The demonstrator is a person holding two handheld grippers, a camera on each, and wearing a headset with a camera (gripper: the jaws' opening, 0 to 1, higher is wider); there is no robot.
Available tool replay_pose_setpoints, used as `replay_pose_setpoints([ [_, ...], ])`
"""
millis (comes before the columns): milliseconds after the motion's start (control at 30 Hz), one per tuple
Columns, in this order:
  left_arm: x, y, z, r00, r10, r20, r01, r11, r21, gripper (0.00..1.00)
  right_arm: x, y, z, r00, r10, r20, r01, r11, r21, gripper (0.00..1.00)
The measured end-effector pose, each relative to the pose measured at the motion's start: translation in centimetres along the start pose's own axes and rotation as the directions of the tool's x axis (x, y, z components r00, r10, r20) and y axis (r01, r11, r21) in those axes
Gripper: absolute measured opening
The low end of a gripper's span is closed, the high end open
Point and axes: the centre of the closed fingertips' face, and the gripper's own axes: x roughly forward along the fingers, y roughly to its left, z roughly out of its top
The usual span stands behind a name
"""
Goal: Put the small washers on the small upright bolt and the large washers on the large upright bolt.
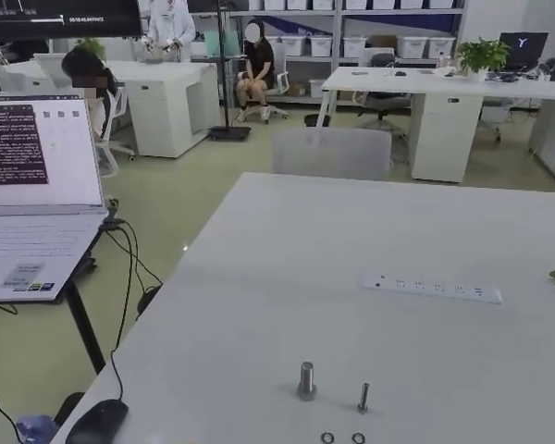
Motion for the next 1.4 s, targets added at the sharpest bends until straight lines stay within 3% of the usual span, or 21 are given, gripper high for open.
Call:
replay_pose_setpoints([
  [167,0.0,0.3,-0.1,1.0000,0.002,0.008,-0.002,1.000,-0.012,0.91,0.6,-0.2,0.1,0.9994,0.017,-0.031,-0.017,1.000,-0.007,0.75],
  [267,0.0,0.4,-0.3,1.0000,-0.004,0.004,0.004,1.000,-0.016,0.90,1.2,-0.6,-0.2,0.9972,0.014,-0.074,-0.015,1.000,-0.015,0.72],
  [367,0.2,0.6,-0.4,0.9997,-0.019,0.016,0.020,0.999,-0.046,0.89,1.7,-0.9,0.0,0.9966,0.016,-0.081,-0.019,0.999,-0.026,0.72],
  [533,0.6,1.0,-0.7,0.9998,-0.018,-0.006,0.018,0.999,-0.029,0.89,2.6,-1.7,-0.2,0.9922,0.019,-0.124,-0.027,0.998,-0.061,0.70],
  [600,0.9,1.0,-0.6,0.9996,-0.026,-0.010,0.025,0.999,-0.024,0.89,2.8,-2.2,-0.4,0.9874,0.009,-0.158,-0.027,0.993,-0.114,0.69],
  [800,1.3,1.4,0.2,0.9995,-0.028,-0.016,0.029,0.999,0.026,0.87,3.7,-3.5,-1.2,0.9765,-0.012,-0.215,-0.028,0.983,-0.182,0.67],
  [1067,1.4,1.5,1.1,0.9991,-0.041,-0.003,0.041,0.998,0.048,0.87,4.7,-4.0,-1.4,0.9697,0.009,-0.244,-0.057,0.980,-0.190,0.64],
  [1167,1.4,1.3,0.9,0.9988,-0.049,-0.007,0.049,0.997,0.055,0.86,5.2,-4.3,-1.2,0.9623,0.010,-0.272,-0.064,0.979,-0.191,0.61],
  [1400,1.1,1.2,0.3,0.9983,-0.057,-0.014,0.058,0.996,0.071,0.85,6.4,-4.6,-0.5,0.9558,0.016,-0.294,-0.085,0.971,-0.222,0.57],
])
